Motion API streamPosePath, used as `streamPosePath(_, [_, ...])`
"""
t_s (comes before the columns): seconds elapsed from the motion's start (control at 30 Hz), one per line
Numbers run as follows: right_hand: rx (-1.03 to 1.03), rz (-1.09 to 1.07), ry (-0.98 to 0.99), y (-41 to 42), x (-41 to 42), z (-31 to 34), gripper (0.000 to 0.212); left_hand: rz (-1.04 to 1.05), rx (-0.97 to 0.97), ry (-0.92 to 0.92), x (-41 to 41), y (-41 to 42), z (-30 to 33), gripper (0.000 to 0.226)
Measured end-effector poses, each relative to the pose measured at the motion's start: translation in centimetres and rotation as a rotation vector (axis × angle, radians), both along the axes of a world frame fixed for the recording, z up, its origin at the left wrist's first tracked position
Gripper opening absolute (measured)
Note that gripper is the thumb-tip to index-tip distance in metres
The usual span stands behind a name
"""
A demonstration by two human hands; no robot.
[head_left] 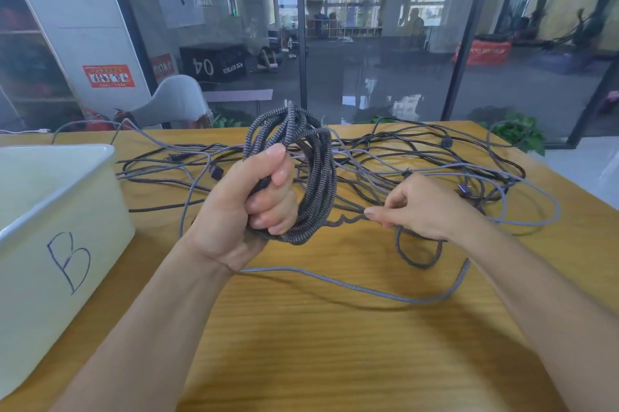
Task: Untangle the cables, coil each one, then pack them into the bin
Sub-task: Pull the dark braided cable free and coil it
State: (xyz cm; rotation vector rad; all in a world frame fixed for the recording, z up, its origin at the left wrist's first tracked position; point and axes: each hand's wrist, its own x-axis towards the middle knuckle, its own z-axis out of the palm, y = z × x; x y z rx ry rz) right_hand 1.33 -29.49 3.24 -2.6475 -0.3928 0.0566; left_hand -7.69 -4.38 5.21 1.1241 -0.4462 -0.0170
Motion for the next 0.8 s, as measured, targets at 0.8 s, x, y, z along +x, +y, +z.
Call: streamPosePath(0.8, [0.341, -0.036, -0.527, 0.6, -2.0, 1.3, 0.052, -0.057, 0.724, 0.040, -0.4, -4.0, -1.0, 0.037])
